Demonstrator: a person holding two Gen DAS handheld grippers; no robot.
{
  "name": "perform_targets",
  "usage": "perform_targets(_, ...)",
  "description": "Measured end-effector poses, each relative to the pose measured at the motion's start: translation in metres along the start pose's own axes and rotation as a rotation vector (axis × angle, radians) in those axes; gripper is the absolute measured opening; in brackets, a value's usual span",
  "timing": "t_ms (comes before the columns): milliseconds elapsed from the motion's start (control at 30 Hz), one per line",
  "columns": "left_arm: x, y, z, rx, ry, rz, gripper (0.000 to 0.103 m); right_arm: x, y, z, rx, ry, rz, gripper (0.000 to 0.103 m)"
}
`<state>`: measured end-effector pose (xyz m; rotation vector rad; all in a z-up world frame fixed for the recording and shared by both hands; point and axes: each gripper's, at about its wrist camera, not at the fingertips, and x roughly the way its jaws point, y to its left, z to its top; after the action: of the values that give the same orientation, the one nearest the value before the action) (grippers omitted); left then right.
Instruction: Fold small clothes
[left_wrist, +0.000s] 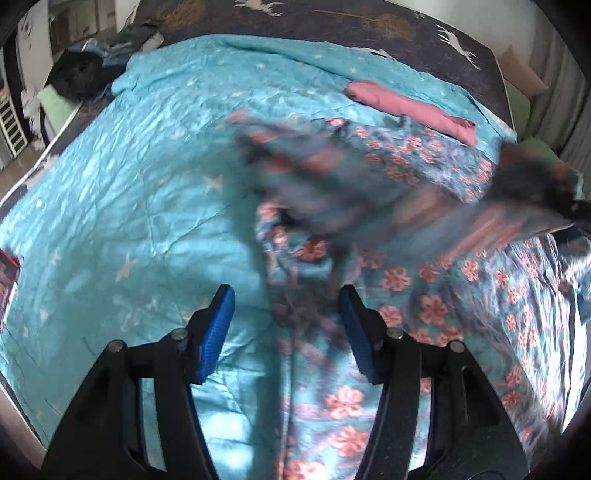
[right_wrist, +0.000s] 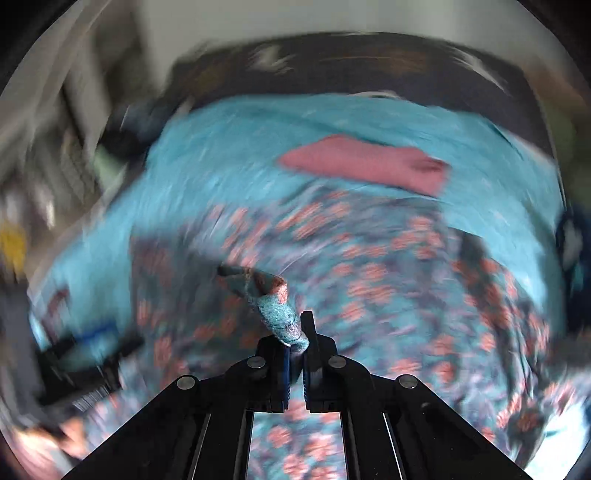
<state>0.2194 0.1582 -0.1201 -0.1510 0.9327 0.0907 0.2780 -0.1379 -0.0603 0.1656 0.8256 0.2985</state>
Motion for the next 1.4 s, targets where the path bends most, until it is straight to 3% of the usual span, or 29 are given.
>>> perform_targets(100, 0.004, 0.008, -0.002, -0.039, 0.004, 0.000, 0.060, -0.011, -0.061, 0.013, 0.203, -0.013, -0.026, 0.004)
perform_targets(267, 0.005, 0.005, 0.001, -0.044, 0.005, 0.013, 0.061, -0.002, -0.119, -0.020, 0.314, 0.088, -0.074, 0.006)
perform_targets(467, 0.004, -0.012, 0.007, -0.004, -0.006, 0.028, 0.061, 0.005, -0.134, -0.041, 0.314, 0.128, -0.020, 0.009)
perform_targets(600, 0.007, -0.015, 0.014, -0.004, -0.016, 0.056, 0.061, -0.004, -0.140, -0.044, 0.290, 0.135, 0.030, 0.024)
perform_targets(767, 0.014, -0.007, 0.022, -0.048, -0.041, 0.081, 0.063, -0.008, -0.153, -0.043, 0.278, 0.135, 0.065, 0.033)
perform_targets(833, 0.013, 0.005, 0.025, -0.109, -0.060, 0.089, 0.068, -0.006, -0.160, -0.041, 0.311, 0.135, 0.099, 0.040)
perform_targets(900, 0.014, 0.017, 0.026, -0.153, -0.060, 0.091, 0.068, -0.001, -0.165, -0.037, 0.357, 0.135, 0.109, 0.040)
perform_targets(1000, 0.015, 0.021, 0.022, -0.157, -0.053, 0.106, 0.069, 0.008, -0.158, -0.026, 0.357, 0.132, 0.091, 0.040)
perform_targets(1067, 0.015, 0.021, 0.020, -0.150, -0.061, 0.126, 0.069, 0.014, -0.148, -0.021, 0.325, 0.147, 0.066, 0.034)
perform_targets(1100, 0.015, 0.021, 0.019, -0.147, -0.066, 0.135, 0.071, 0.018, -0.143, -0.020, 0.309, 0.154, 0.037, 0.014)
perform_targets(1133, 0.016, 0.022, 0.018, -0.146, -0.068, 0.141, 0.072, 0.020, -0.139, -0.019, 0.298, 0.156, 0.025, 0.007)
perform_targets(1333, 0.019, 0.024, 0.016, -0.151, -0.052, 0.125, 0.072, -0.004, -0.137, -0.020, 0.261, 0.020, -0.062, 0.007)
perform_targets(1400, 0.020, 0.023, 0.017, -0.140, -0.054, 0.128, 0.072, -0.012, -0.138, -0.020, 0.218, -0.030, -0.184, 0.005)
